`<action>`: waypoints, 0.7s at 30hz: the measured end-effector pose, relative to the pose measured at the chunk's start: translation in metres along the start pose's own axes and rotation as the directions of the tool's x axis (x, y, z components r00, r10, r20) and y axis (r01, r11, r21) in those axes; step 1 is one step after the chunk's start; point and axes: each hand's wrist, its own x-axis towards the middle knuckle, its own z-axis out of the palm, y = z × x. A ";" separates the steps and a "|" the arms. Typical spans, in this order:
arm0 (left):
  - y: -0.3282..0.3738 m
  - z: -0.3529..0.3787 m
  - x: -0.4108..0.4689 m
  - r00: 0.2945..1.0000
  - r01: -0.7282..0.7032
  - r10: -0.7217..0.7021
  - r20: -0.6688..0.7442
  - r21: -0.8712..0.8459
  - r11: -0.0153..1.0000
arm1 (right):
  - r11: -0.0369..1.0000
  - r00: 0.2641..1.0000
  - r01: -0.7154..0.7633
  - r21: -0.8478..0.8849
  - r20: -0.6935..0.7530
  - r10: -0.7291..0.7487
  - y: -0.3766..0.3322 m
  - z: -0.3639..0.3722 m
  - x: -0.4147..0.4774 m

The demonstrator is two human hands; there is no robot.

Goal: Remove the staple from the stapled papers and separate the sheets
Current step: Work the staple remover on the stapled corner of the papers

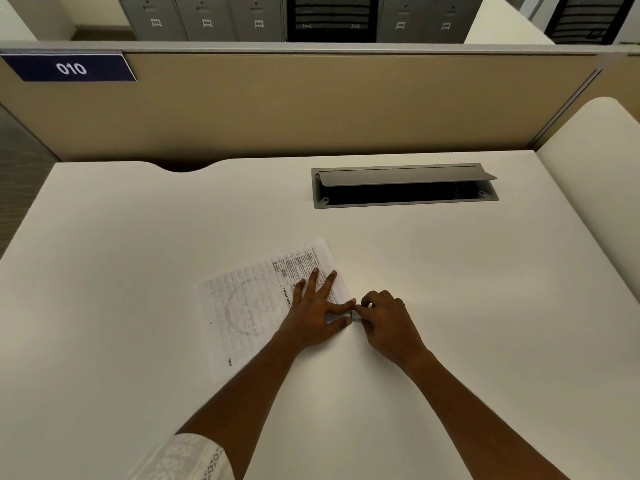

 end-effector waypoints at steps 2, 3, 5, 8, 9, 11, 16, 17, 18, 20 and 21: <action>0.000 -0.001 0.000 1.000 0.006 -0.006 0.007 -0.001 1.000 | 1.000 1.000 -0.013 0.010 -0.003 0.013 0.000 0.000 0.000; 0.000 -0.001 0.000 1.000 0.009 -0.009 0.011 -0.005 1.000 | 1.000 1.000 -0.018 0.014 -0.003 0.018 -0.001 0.001 -0.001; 0.000 -0.001 0.000 1.000 0.013 -0.013 0.018 -0.010 1.000 | 0.999 1.000 -0.023 0.025 0.004 0.023 0.000 0.001 -0.001; 0.000 -0.002 0.001 0.999 0.016 -0.016 0.030 0.010 1.000 | 0.995 0.997 -0.077 0.056 0.004 0.077 0.003 0.000 -0.002; 0.001 -0.002 0.001 0.999 0.017 -0.018 0.035 0.016 1.000 | 0.992 0.994 -0.108 0.073 0.005 0.108 0.004 -0.002 -0.002; 0.000 -0.002 0.001 0.999 0.022 -0.022 0.036 0.020 1.000 | 0.985 0.988 -0.154 0.082 0.024 0.152 0.006 -0.005 -0.002; -0.001 0.003 0.000 1.000 0.016 -0.016 0.006 0.016 1.000 | 0.990 0.987 -0.138 0.024 0.085 0.136 0.001 -0.006 -0.001; -0.002 0.003 -0.001 1.000 0.014 -0.014 -0.005 0.016 1.000 | 0.991 0.987 -0.134 0.014 0.086 0.133 0.000 -0.006 0.000; -0.002 0.004 -0.001 1.000 0.012 -0.011 -0.019 0.017 1.000 | 0.991 0.987 -0.135 0.008 0.086 0.134 -0.002 -0.006 0.000; -0.003 0.005 -0.001 0.999 0.005 -0.004 -0.037 0.028 1.000 | 0.990 0.987 -0.139 0.004 0.082 0.138 -0.005 -0.006 0.002; -0.003 0.005 -0.002 0.999 0.004 -0.002 -0.038 0.034 0.999 | 0.990 0.987 -0.139 0.000 0.081 0.139 -0.005 -0.005 0.002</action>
